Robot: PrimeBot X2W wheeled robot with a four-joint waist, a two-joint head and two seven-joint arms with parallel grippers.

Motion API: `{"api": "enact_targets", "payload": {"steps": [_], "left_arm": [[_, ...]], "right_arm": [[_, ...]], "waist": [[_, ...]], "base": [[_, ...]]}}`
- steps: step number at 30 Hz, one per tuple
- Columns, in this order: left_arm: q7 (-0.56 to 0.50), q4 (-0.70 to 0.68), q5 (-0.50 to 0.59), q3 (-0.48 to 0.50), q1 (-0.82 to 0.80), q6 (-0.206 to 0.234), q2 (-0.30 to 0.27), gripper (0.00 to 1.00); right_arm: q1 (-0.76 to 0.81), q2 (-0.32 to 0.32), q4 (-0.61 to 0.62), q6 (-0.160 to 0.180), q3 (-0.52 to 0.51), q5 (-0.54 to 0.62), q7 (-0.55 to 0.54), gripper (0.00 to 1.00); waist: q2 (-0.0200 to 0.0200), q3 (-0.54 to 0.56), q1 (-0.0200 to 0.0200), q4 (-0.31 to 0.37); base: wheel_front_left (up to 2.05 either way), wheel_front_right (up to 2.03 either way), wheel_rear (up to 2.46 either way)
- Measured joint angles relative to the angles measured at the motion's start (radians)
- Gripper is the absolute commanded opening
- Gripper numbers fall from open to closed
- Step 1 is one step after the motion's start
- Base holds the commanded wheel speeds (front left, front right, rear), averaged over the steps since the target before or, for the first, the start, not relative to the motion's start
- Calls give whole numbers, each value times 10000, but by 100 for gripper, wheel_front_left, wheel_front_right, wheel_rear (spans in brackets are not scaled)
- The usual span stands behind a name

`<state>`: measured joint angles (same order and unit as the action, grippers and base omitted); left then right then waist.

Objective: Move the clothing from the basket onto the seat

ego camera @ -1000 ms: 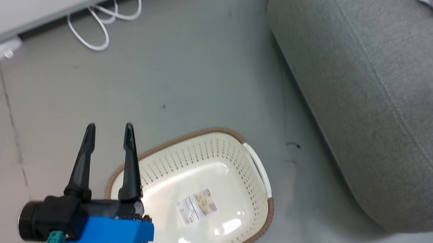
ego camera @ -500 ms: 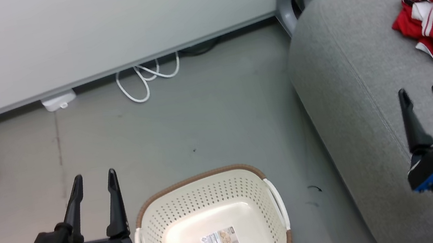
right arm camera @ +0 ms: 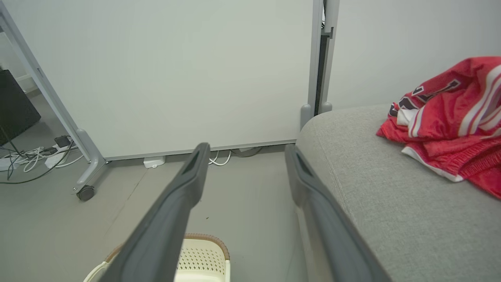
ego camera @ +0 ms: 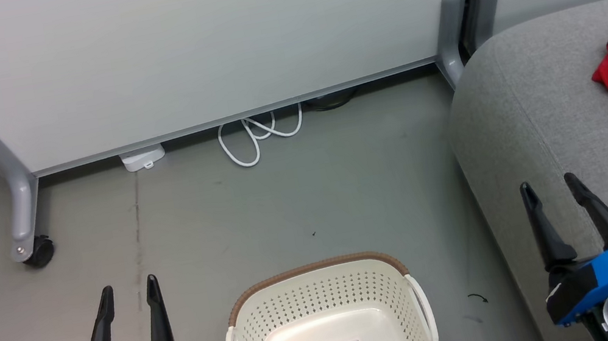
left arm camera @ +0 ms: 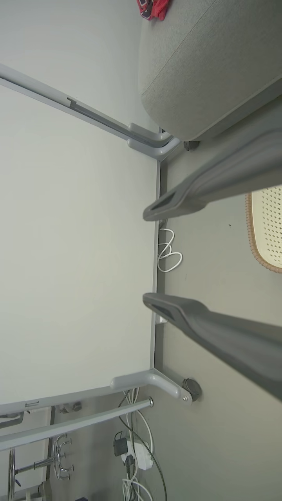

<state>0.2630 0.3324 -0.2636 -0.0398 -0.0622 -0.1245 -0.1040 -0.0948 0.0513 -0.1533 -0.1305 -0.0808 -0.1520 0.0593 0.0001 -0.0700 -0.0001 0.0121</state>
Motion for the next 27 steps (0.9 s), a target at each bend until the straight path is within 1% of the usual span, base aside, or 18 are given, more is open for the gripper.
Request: {"api": "enact_targets", "payload": {"steps": [9,27], "left_arm": [[0,104,-96,-90,76,-15,31,100],[0,203,-259,-140,83,-50,-69,100]], "right_arm": [[76,-2,-86,0,385,-82,6,100],[165,-2,-217,0,518,-186,6,100]], "waist": [[0,114,2,-233],[0,107,2,-281]], "base": [[0,0,0],[0,0,0]]}}
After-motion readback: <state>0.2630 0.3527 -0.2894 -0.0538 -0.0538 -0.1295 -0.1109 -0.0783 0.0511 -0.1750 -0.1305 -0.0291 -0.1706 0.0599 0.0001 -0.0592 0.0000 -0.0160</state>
